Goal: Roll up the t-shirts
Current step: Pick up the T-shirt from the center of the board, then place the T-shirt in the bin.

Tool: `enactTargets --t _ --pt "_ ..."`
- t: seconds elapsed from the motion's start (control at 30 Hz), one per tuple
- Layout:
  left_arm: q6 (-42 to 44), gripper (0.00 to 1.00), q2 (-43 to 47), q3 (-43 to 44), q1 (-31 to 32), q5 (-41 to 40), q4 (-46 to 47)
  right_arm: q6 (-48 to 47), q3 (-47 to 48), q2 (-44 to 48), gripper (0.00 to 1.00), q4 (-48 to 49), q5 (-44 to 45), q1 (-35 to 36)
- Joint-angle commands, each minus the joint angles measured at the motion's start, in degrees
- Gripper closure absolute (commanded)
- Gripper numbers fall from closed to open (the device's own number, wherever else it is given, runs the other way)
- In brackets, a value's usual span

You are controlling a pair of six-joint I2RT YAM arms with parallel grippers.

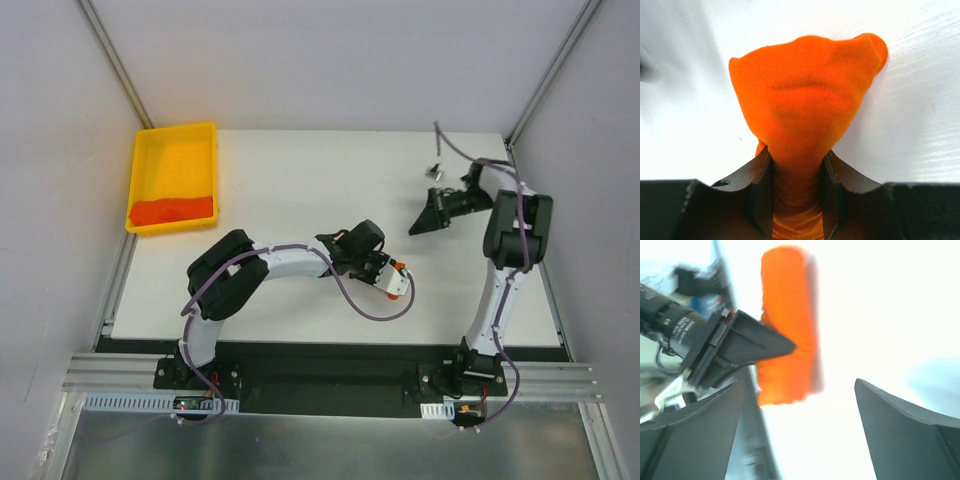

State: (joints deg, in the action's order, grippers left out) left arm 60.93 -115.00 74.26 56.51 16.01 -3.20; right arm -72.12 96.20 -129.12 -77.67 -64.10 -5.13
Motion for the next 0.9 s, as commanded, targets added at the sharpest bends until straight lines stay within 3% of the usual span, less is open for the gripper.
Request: enactTargets --t 0.0,0.2,0.47,0.7,0.87 --pt "-3.44 1.0 -4.09 -0.35 -1.31 0.6 -15.25 -4.88 7.15 15.99 0.04 -16.91 2.48 -7.96" --pt "-6.08 1.0 -2.08 5.62 -4.12 -1.07 -19.65 9.78 12.25 25.91 0.04 -7.78 6.43 -13.77" --pt "-5.82 1.0 4.07 12.49 -8.78 -3.79 -23.16 15.51 11.39 34.98 0.04 -6.36 16.27 -13.68" --pt "-3.8 1.0 10.58 17.4 -20.29 -3.62 -24.22 19.64 5.32 40.0 0.04 -2.67 17.16 -13.68" --pt "-0.11 1.0 11.38 22.5 -32.06 -3.97 -26.24 20.78 2.85 39.48 0.04 -0.65 15.14 -13.33"
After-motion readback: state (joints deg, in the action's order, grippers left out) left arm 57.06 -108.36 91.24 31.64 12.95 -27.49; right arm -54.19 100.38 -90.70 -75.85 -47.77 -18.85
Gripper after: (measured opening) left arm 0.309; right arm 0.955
